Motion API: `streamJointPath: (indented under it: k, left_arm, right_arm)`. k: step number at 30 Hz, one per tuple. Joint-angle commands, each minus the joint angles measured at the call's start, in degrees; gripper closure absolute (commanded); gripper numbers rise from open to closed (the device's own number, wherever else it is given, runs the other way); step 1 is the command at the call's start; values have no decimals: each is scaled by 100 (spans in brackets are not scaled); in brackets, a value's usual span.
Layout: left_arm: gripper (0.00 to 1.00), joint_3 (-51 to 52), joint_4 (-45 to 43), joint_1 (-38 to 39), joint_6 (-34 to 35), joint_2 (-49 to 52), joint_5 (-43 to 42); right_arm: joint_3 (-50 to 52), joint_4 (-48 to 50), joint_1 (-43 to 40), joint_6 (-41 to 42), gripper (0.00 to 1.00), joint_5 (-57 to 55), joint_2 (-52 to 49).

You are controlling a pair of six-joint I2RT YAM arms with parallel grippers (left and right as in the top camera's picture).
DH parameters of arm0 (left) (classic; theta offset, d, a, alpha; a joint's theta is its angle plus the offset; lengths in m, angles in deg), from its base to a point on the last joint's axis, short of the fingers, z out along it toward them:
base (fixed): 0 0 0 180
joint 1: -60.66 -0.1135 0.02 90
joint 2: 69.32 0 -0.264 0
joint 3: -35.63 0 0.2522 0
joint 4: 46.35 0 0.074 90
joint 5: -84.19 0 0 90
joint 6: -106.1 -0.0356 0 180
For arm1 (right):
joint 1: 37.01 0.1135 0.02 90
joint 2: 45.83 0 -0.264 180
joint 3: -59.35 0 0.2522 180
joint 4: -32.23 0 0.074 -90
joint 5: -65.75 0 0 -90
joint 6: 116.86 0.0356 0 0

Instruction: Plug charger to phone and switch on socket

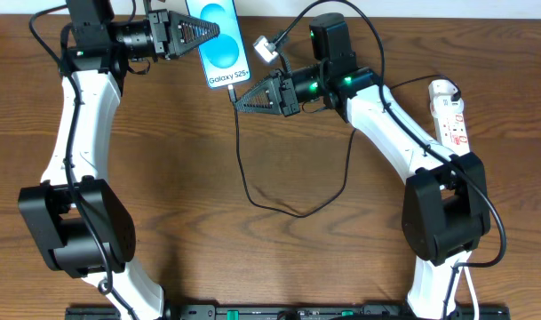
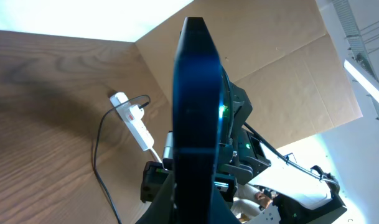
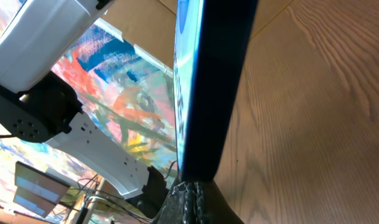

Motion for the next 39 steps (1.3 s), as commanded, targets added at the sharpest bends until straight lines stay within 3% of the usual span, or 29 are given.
streamJointPath:
  k: [1, 6, 9, 13, 21, 26, 27, 30, 33, 39]
  left_arm:
    - [93, -55, -35, -26, -15, -195, -190]
    - [93, -55, -33, -304, -11, -195, -190]
    - [93, -55, -28, -507, -9, -195, -190]
    - [93, -55, -28, -546, -13, -195, -190]
    - [93, -55, -28, -546, -13, -192, -190]
    - [93, -55, -31, -553, -13, -192, -190]
    - [92, -55, -31, -566, -13, -192, -190]
    - [93, -55, -31, -654, -13, -195, -190]
    - [93, -55, -28, -793, -9, -192, -190]
    - [93, -55, -28, -916, -11, -192, -190]
  right_arm:
    - [28, -9, -46, 28, 99, 31, -50]
    - [140, -780, -44, -319, 99, -723, -50]
    - [149, -1893, 11, -769, 99, -2114, -50]
    - [149, -2577, 227, -809, 99, -3803, -50]
    - [151, -2883, 730, -149, 99, -5912, -61]
    - [151, -2741, 765, 535, 99, -6260, -267]
    - [151, -2675, 763, 656, 97, -6258, -380]
    - [149, -2374, 778, 719, 69, -5882, -673]
    - [149, -1996, 800, 896, 50, -5517, -931]
    - [149, -1377, 817, 1370, 46, -5119, -1298]
